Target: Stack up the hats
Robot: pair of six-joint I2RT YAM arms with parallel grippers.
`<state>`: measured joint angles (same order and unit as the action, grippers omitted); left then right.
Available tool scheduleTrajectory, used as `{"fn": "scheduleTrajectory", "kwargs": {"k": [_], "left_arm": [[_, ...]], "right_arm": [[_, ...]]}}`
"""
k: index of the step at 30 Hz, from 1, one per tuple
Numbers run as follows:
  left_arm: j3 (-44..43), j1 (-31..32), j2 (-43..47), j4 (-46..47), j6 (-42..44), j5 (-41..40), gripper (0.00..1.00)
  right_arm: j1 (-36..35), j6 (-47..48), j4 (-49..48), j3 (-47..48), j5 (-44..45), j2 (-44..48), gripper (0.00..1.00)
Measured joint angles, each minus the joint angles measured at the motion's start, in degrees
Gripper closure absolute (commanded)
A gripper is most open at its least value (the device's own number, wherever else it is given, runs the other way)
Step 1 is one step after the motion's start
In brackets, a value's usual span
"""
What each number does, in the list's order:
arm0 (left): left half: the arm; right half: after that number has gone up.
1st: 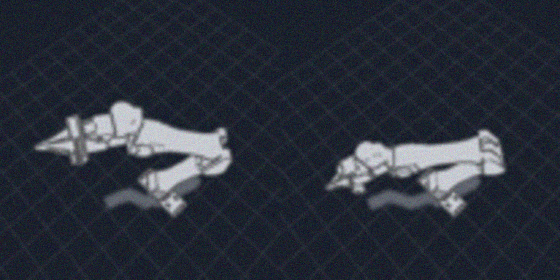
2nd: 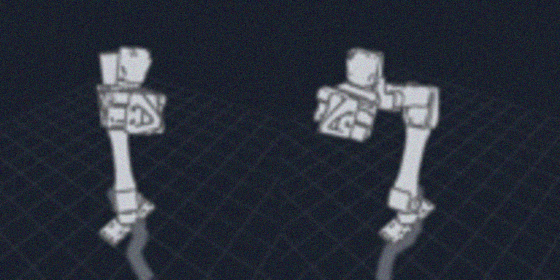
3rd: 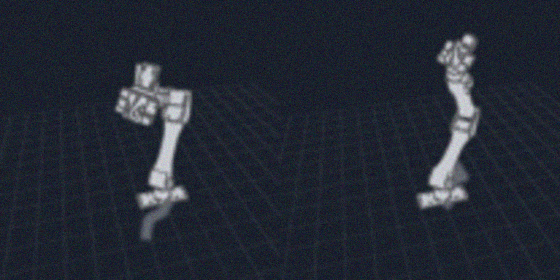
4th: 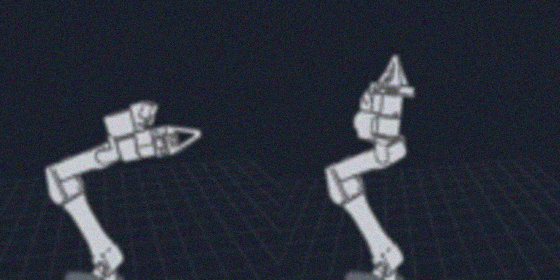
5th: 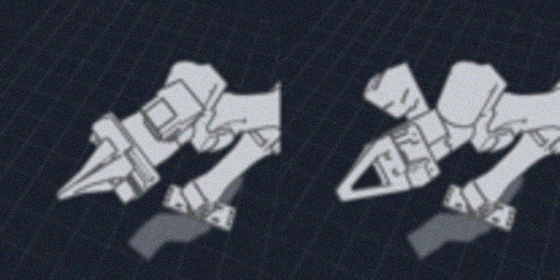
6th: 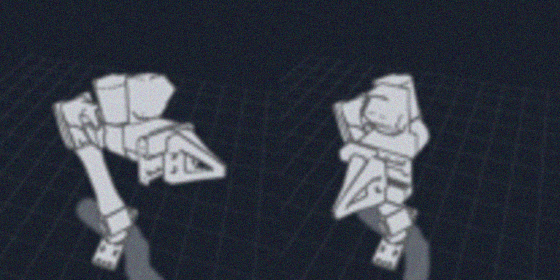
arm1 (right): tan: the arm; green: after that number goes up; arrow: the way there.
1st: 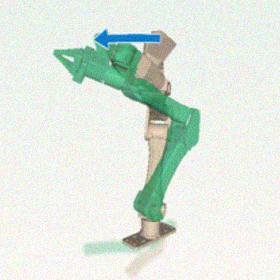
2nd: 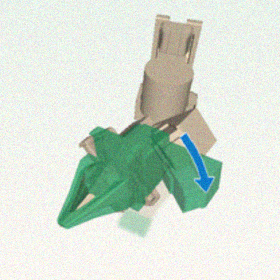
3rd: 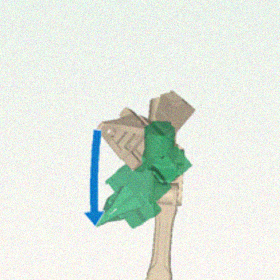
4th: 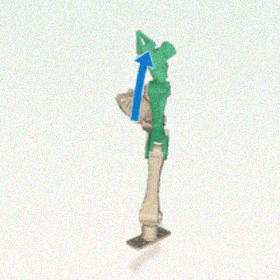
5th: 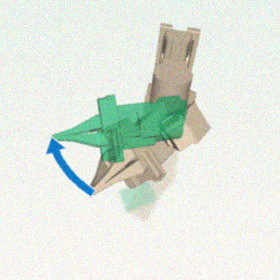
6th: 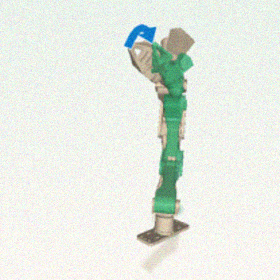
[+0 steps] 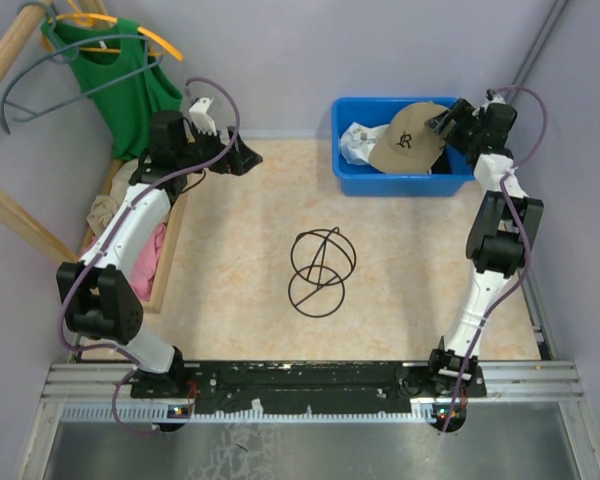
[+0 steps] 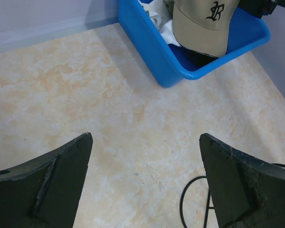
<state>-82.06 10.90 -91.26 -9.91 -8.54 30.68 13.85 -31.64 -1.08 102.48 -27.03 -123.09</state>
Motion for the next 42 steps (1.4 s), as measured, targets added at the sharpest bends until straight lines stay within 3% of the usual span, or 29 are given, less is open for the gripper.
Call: {"fn": "scheduleTrajectory", "kwargs": {"k": [7, 10, 12, 14, 19, 23, 29, 42], "left_arm": [[-0.9, 0.0, 0.0, 0.0, 0.8, -0.1, 0.01], [-1.4, 0.0, -0.1, -0.2, 0.8, -0.1, 0.01], [-1.9, 0.0, -0.1, -0.1, 0.8, -0.1, 0.01], [-2.3, 0.0, -0.2, -0.2, 0.8, 0.0, 0.01], [-3.0, 0.0, -0.7, -0.3, 0.9, 0.0, 0.10], [-6.2, 0.0, -2.8, -1.4, 0.8, 0.3, 0.13], [-16.9, 0.9, -9.2, -3.8, -0.3, 3.9, 0.08], [-22.2, 4.4, -12.1, -3.7, -4.2, 12.0, 0.01]], "right_arm": [[-0.2, -1.2, -2.2, 4.4, 0.1, -5.3, 0.08], [-0.5, -1.1, -2.4, 7.2, 0.1, -7.2, 0.10], [-1.0, -1.2, -2.7, 7.6, 0.2, -7.8, 0.20], [-1.4, -1.4, -2.7, 7.6, 0.5, -8.0, 0.35], [-2.1, -1.8, -1.8, 8.7, 1.9, -8.5, 0.95], [-2.2, -0.9, 2.0, 9.0, 4.7, -8.0, 1.00], [-1.6, 1.7, 6.9, 7.3, 5.4, -2.3, 0.97], [5.9, -3.4, 1.7, -0.9, -5.5, 11.9, 1.00]]}}
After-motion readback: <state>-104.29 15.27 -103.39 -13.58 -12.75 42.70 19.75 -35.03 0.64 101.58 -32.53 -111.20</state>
